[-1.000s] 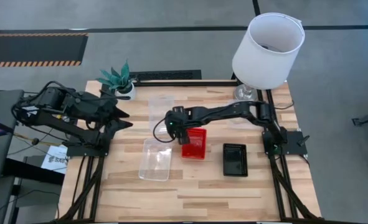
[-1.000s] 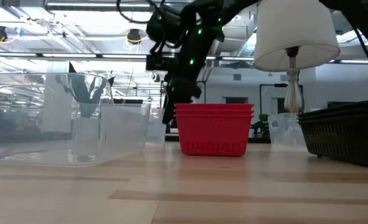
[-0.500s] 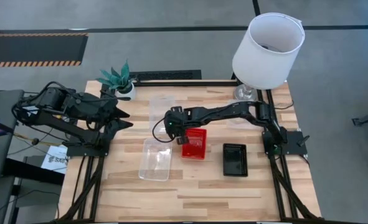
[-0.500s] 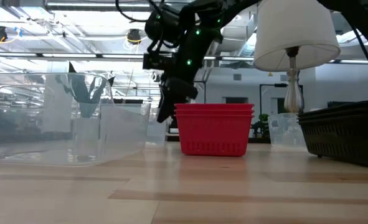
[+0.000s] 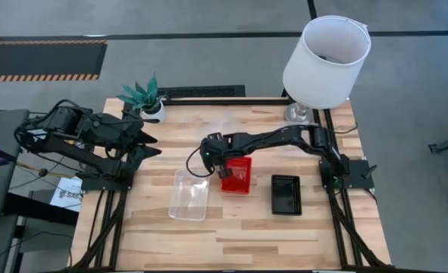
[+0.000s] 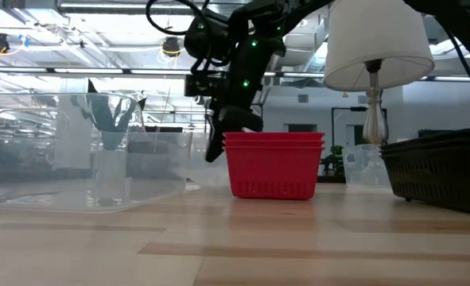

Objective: Stack baskets by color
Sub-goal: Stack the top transparent bin on top of the bottom transparent bin

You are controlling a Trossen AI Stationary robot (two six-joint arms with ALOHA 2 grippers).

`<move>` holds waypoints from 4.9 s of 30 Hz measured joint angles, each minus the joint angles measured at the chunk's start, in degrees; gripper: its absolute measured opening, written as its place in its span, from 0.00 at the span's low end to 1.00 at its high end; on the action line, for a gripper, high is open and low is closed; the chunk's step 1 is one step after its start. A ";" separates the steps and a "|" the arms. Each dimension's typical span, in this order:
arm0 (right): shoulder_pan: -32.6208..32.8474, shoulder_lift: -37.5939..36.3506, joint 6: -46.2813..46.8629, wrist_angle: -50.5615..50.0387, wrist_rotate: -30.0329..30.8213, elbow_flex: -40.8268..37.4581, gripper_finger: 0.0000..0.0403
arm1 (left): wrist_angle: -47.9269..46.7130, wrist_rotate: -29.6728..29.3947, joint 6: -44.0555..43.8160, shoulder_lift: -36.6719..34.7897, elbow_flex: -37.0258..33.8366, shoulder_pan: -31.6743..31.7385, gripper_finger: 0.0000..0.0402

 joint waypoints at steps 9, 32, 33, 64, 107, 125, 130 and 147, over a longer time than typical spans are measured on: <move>1.67 0.04 -4.64 -3.40 9.62 4.80 0.02 | -0.30 -0.07 0.07 -0.02 0.00 0.00 0.58; 22.28 -0.06 -9.55 -17.31 10.40 31.61 0.01 | -5.60 -7.43 -3.13 -6.31 0.02 0.02 0.58; 22.76 0.03 -9.37 -17.32 10.28 31.34 0.01 | -5.60 -7.82 -3.31 -6.55 0.02 0.02 0.58; 25.29 5.72 -12.11 -17.90 1.70 30.80 0.02 | -5.55 -9.16 -5.34 -6.78 0.04 0.02 0.58; 23.76 9.51 -42.46 -23.97 -3.99 30.78 0.03 | -5.55 -10.54 -4.91 -6.80 0.04 0.02 0.58; 22.47 9.51 -45.92 -25.89 -7.28 30.78 0.03 | -5.57 -11.72 -5.18 -6.80 0.04 0.02 0.58; 22.47 9.51 -45.92 -25.87 -7.96 30.78 0.05 | -5.57 -11.88 -5.22 -6.80 0.04 0.02 0.58; 20.83 9.51 -45.72 -25.29 -8.94 30.79 0.16 | -5.57 -12.02 -5.33 -6.80 0.04 0.02 0.58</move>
